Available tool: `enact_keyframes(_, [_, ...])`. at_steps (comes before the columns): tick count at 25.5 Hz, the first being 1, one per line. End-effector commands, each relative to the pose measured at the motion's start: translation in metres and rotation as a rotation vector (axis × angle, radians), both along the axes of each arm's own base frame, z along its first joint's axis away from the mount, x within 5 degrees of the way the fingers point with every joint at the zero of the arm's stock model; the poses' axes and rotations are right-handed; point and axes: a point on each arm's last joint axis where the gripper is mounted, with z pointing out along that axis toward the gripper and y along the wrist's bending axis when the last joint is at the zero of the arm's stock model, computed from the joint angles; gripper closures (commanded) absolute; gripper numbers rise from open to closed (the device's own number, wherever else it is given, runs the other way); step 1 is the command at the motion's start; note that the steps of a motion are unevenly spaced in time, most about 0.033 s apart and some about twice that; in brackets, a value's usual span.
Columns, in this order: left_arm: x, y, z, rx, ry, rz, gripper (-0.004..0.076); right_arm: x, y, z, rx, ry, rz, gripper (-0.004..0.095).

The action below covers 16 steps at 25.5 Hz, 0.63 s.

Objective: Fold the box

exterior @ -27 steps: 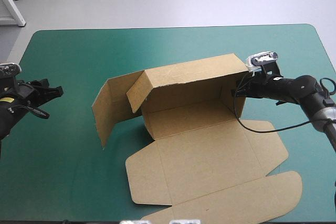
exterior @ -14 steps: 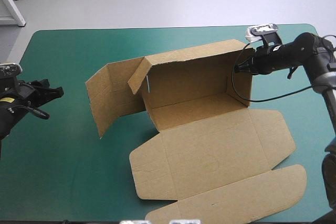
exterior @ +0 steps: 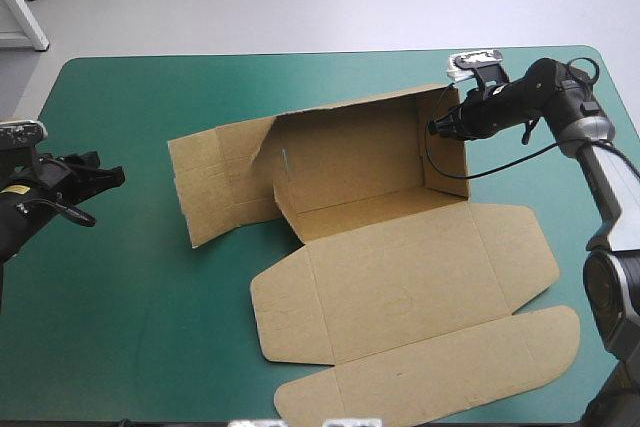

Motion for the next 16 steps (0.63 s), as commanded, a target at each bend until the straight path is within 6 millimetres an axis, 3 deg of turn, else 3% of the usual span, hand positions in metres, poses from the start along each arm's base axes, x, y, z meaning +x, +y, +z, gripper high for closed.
enact_keyframes(1, [0.001,-0.003,0.015,-0.001,-0.089,0.001,0.0519,-0.005,0.005,0.041,0.013,-0.177,-0.002,0.0417])
enact_keyframes(2, [0.001,-0.005,0.016,0.009,-0.090,-0.014,0.0519,-0.006,0.005,0.043,0.019,-0.179,-0.009,0.0342])
enact_keyframes(4, [0.002,-0.008,0.016,0.016,-0.090,-0.026,0.0519,-0.009,0.005,0.043,0.023,-0.152,-0.002,0.0307])
enact_keyframes(11, [0.002,-0.008,0.016,0.025,-0.093,-0.027,0.0519,-0.022,0.006,0.037,0.020,-0.073,0.028,0.0318])
enact_keyframes(13, [0.003,-0.008,0.016,0.020,-0.095,-0.027,0.0519,-0.028,0.005,0.030,0.015,-0.083,0.024,0.0329])
enact_keyframes(16, [0.007,-0.008,0.013,0.024,-0.083,-0.040,0.0519,-0.053,0.001,0.005,0.022,-0.158,-0.017,0.0331])
